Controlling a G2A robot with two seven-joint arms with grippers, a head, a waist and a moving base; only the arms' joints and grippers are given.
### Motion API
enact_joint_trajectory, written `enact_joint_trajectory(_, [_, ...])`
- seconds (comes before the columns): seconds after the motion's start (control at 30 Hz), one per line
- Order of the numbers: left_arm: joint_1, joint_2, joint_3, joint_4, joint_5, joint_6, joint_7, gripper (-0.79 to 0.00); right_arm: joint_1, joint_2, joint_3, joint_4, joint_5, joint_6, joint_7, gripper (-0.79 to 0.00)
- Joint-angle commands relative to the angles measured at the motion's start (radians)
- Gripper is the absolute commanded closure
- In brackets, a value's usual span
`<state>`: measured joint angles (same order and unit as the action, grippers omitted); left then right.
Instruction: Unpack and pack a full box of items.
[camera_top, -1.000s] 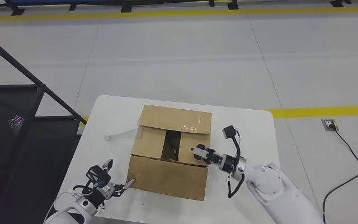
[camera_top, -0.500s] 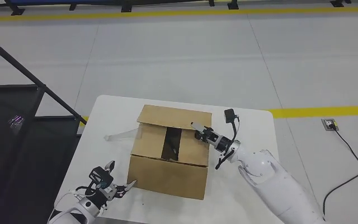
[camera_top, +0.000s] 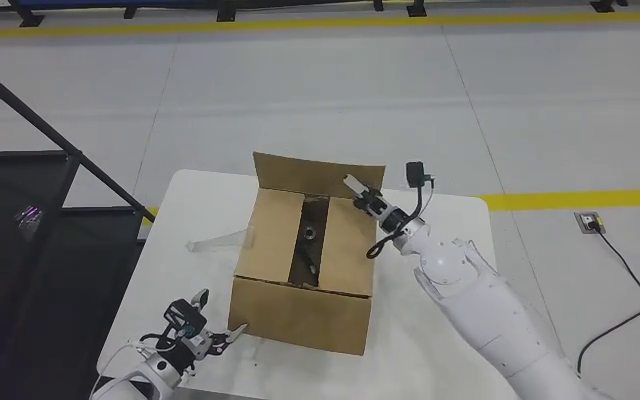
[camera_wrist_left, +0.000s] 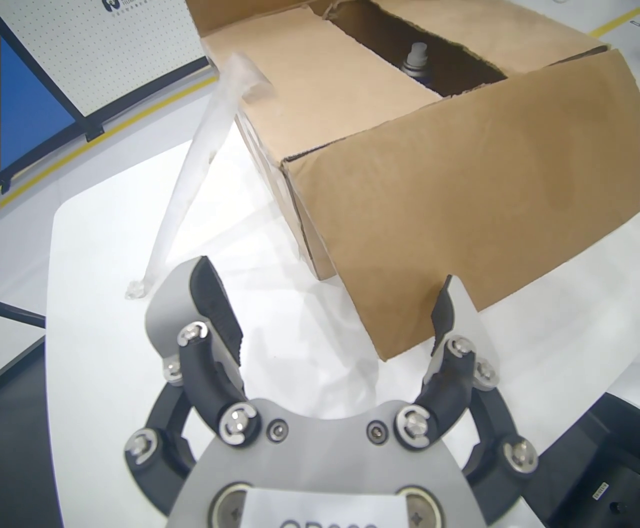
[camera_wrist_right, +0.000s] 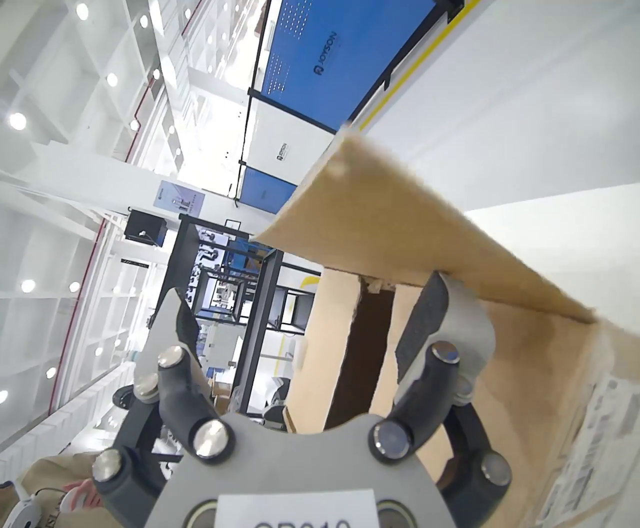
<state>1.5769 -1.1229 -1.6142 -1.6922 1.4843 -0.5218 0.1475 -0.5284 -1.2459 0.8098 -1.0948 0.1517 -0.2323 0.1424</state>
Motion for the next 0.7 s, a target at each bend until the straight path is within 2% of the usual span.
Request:
enact_joint_trajectory(0.0, [0.0,0.0,0.002,0.001,0.0,0.001,0.0,-0.785,0.028,-0.015,-0.015,0.043,-0.023,0.005,-0.039,-0.785])
enact_joint_trajectory(0.27, [0.004,0.002,0.009,0.0,-0.001,0.014,-0.008,-0.785,0.129,-0.094,-0.098,0.202,-0.107,0.045,-0.159,-0.785])
enact_joint_trajectory(0.53, [0.015,0.003,0.013,-0.006,-0.005,0.025,-0.009,-0.785,0.21,-0.167,-0.144,0.38,-0.114,0.078,-0.137,-0.785])
enact_joint_trajectory(0.67, [0.021,0.005,0.013,-0.017,-0.001,0.027,-0.008,-0.785,0.237,-0.198,-0.148,0.459,-0.095,0.063,-0.117,-0.785])
